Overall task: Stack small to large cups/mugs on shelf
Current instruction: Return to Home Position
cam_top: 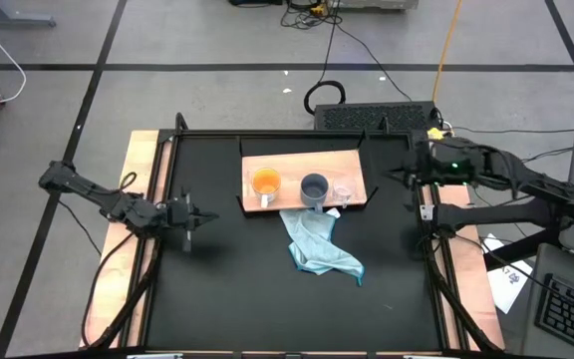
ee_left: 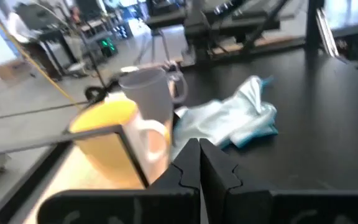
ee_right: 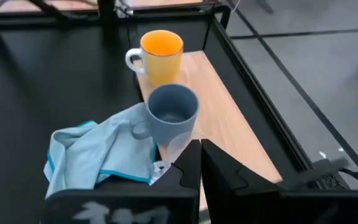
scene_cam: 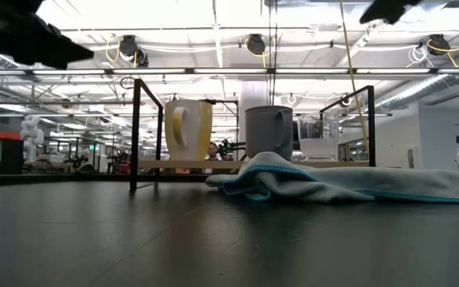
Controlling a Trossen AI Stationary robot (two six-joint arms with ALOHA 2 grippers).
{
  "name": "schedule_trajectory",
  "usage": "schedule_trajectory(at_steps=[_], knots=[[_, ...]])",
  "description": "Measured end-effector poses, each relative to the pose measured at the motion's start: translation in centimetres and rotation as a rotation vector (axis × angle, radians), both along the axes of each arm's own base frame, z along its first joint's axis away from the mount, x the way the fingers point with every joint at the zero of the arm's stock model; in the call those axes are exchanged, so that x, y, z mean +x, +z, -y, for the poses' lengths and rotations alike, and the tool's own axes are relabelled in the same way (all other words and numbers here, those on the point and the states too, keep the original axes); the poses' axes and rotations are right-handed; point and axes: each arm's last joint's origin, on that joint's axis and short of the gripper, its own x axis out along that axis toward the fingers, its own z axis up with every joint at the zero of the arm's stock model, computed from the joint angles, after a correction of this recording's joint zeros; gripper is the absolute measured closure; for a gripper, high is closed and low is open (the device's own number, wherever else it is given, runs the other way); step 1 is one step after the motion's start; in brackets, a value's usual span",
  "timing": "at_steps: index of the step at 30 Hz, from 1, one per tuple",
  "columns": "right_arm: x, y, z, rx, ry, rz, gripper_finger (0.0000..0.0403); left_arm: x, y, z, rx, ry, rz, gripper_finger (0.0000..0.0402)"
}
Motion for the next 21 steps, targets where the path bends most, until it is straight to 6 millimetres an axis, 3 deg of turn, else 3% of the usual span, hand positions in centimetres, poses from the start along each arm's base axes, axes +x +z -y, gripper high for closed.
schedule_trajectory(at_steps=[7, 17, 21], knots=[[-3.6, -2.8, -0.6, 0.007, -0.046, 0.093, 0.0403, -2.0, 1.0, -0.8, -0.028, 0.001, 0.108, 0.0401], [-5.4, -7.4, -1.0, 0.008, -0.049, 0.151, 0.0403, -3.3, 0.9, -1.4, -0.095, 0.006, 0.136, 0.0401], [-6.3, -8.3, -1.2, 0.023, -0.059, 0.203, 0.0403, -3.3, 0.8, -1.4, -0.115, 0.01, 0.142, 0.0401]])
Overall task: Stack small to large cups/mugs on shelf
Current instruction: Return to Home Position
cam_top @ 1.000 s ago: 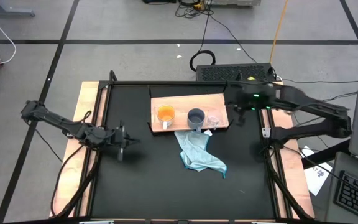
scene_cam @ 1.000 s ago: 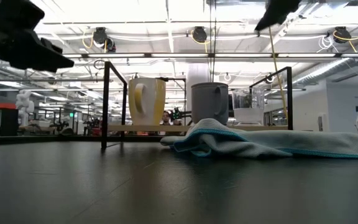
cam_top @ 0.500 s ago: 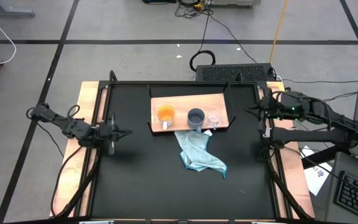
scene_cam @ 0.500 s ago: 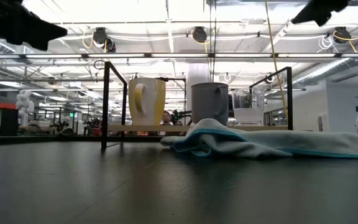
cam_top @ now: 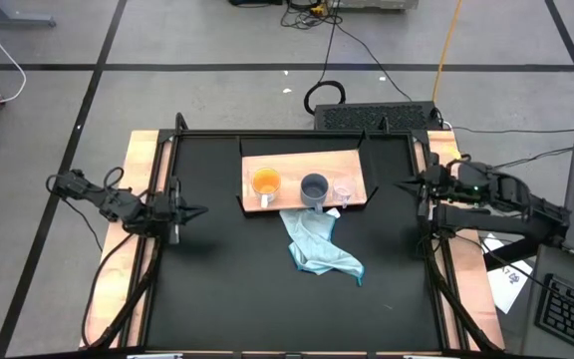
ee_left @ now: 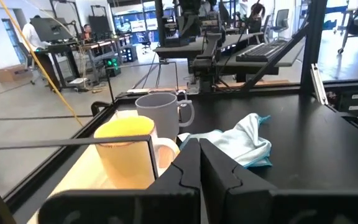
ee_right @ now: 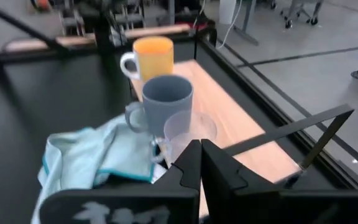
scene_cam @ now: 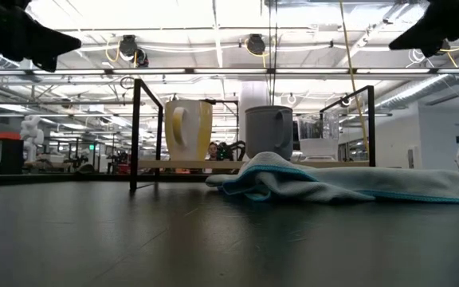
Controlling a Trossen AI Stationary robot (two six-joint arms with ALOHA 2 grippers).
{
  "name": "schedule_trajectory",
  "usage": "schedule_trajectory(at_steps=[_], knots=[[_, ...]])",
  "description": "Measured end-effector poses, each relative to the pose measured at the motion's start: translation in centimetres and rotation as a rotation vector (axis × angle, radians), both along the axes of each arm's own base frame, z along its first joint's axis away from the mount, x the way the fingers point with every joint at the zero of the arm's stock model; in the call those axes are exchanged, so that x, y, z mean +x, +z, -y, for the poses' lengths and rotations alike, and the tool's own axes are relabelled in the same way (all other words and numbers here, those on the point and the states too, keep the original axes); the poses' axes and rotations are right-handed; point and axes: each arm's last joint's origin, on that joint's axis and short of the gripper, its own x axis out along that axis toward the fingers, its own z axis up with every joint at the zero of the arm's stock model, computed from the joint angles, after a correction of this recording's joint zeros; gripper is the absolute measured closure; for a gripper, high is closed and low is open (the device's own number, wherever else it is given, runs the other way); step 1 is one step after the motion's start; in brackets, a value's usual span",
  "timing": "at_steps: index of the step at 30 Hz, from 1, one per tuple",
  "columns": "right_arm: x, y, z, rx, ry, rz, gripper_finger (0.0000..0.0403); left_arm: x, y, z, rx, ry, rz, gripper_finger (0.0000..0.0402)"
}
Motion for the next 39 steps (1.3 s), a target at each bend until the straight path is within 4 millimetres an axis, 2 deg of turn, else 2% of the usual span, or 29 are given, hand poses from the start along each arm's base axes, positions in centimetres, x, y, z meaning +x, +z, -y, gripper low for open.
schedule_trajectory(at_steps=[8, 14, 17, 22, 27, 32, 35, 39], knots=[[-0.9, -0.4, -0.3, 0.086, -0.002, 0.151, 0.0403, 0.6, -1.7, 0.2, -0.023, 0.031, 0.003, 0.0401], [1.2, -0.3, -0.3, 0.21, 0.111, 0.369, 0.0403, 0.8, -2.3, 0.3, -0.025, 0.033, 0.016, 0.0401], [2.7, -1.5, -0.1, 0.222, 0.159, 0.435, 0.0403, 0.8, -2.3, 0.3, -0.019, 0.033, 0.018, 0.0401], [4.2, -4.4, 0.2, 0.184, 0.172, 0.409, 0.0403, 0.8, -2.3, 0.3, -0.017, 0.027, 0.017, 0.0401], [4.9, -7.0, 0.0, 0.131, 0.226, 0.428, 0.0403, 0.8, -2.4, 0.3, -0.012, 0.022, 0.009, 0.0401], [5.2, -9.0, -0.2, 0.073, 0.263, 0.413, 0.0403, 1.1, -3.3, 0.3, 0.015, 0.039, 0.014, 0.0401], [5.3, -9.7, -0.2, 0.05, 0.269, 0.387, 0.0403, 1.4, -4.2, 0.1, 0.023, 0.075, 0.016, 0.0401], [5.3, -10.3, -0.2, 0.006, 0.279, 0.359, 0.0403, 1.5, -4.2, -0.4, 0.018, 0.108, 0.018, 0.0401]])
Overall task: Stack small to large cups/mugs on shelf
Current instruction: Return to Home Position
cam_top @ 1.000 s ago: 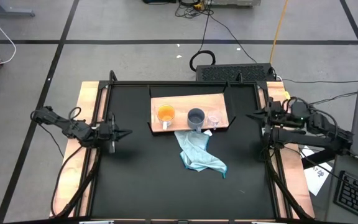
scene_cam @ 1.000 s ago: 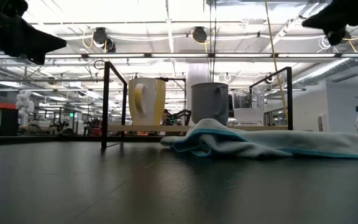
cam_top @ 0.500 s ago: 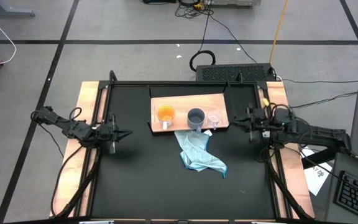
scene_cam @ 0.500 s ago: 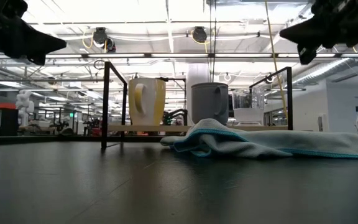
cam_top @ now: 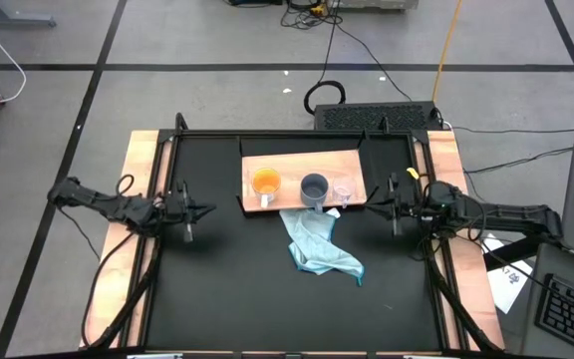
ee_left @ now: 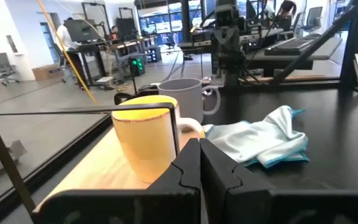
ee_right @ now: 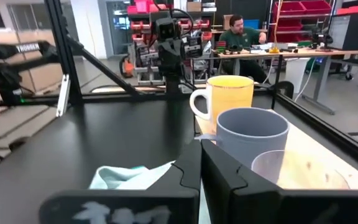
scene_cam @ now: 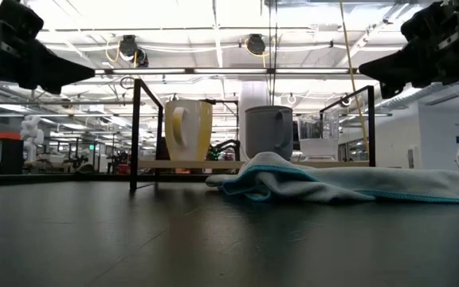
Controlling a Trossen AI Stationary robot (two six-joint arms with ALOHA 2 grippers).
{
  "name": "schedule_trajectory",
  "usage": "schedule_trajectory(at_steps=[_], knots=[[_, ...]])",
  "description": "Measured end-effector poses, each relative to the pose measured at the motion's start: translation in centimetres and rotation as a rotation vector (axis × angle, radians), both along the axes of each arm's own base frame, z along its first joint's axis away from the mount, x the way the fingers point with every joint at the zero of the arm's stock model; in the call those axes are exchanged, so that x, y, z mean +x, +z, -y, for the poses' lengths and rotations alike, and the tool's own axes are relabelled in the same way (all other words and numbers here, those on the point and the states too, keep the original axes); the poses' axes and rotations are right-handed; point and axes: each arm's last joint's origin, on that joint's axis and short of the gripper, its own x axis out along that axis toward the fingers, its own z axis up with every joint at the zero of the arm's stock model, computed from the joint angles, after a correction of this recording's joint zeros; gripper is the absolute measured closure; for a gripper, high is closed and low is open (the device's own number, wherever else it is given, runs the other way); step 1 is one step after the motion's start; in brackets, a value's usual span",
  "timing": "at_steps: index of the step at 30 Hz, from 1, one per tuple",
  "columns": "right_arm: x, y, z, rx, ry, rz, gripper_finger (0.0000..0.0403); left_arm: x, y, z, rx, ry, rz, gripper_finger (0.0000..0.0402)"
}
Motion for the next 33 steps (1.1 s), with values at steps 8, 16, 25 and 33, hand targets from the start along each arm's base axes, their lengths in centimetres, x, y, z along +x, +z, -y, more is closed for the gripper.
schedule_trajectory(at_steps=[8, 16, 25, 33], knots=[[0.0, -0.1, 0.1, -0.075, -0.008, -0.012, 0.0403, 0.2, 0.0, -0.9, 0.02, 0.018, -0.009, 0.0401], [-0.1, -0.1, 0.4, -0.062, 0.02, -0.006, 0.0403, 0.4, -0.2, -1.5, 0.011, -0.018, -0.021, 0.0401], [-0.1, 0.4, 0.1, 0.006, 0.075, 0.047, 0.0403, 0.1, -0.2, -1.8, -0.063, -0.029, -0.102, 0.0401], [0.0, 0.5, -0.8, -0.005, 0.167, 0.055, 0.0403, 0.0, -0.3, -1.6, -0.031, -0.057, -0.124, 0.0401]])
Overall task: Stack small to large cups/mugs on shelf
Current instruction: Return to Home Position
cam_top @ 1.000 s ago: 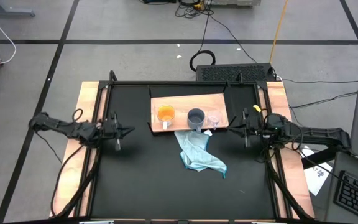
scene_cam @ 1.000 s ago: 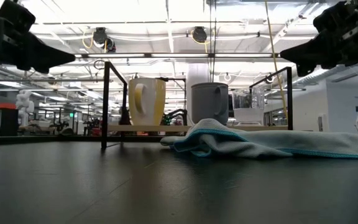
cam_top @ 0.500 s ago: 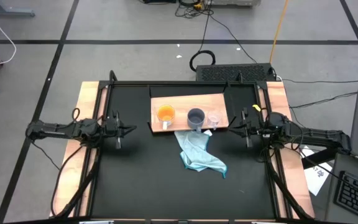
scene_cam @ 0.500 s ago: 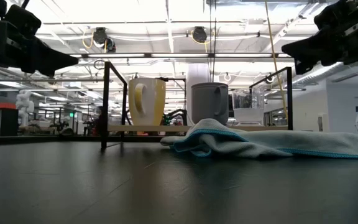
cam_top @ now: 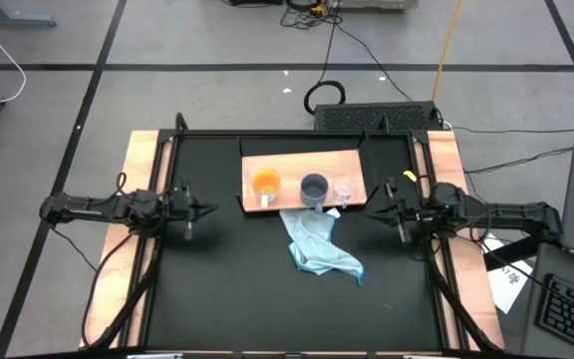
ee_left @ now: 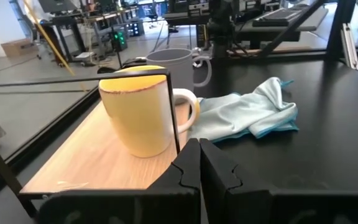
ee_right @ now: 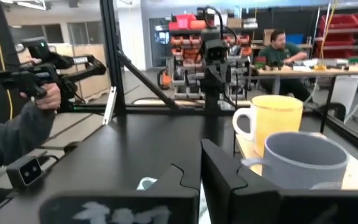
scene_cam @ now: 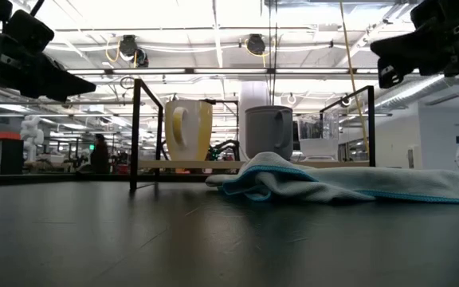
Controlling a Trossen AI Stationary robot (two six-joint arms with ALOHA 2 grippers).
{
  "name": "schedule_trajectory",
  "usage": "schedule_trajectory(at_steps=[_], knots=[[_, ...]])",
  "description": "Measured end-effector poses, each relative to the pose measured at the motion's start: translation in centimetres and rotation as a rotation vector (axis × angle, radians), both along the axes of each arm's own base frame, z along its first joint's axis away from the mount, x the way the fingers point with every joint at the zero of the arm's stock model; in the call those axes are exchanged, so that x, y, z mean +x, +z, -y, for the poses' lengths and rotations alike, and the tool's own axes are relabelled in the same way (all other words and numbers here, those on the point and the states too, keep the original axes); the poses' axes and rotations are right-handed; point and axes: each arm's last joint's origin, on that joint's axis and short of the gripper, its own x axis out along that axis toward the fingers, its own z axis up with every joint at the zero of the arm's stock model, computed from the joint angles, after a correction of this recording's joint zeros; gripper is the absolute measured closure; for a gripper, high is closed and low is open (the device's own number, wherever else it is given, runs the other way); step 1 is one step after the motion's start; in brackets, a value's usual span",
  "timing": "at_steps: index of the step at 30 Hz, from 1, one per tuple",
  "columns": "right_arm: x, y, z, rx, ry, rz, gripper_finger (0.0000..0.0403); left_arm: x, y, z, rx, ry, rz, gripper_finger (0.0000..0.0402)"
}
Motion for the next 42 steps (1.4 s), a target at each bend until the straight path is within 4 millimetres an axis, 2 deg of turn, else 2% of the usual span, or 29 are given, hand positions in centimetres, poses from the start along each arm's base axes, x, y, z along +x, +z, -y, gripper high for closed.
schedule_trajectory(at_steps=[15, 25, 36, 42], knots=[[0.0, 0.17, -0.14, 0.01, 0.012, 0.015, 0.0403, 0.01, -0.01, 0.05, -0.022, -0.015, 0.002, 0.0401], [0.01, -0.28, -0.14, -0.009, 0.011, -0.028, 0.0403, 0.01, -0.03, 0.17, -0.043, -0.053, 0.0, 0.0386], [0.0, 0.25, -0.14, 0.056, 0.013, 0.015, 0.0403, 0.01, -0.03, 0.17, -0.109, -0.042, 0.008, 0.0399], [0.0, 0.25, -0.14, 0.089, 0.014, 0.01, 0.0403, 0.01, -0.03, 0.17, -0.124, -0.04, 0.01, 0.0378]])
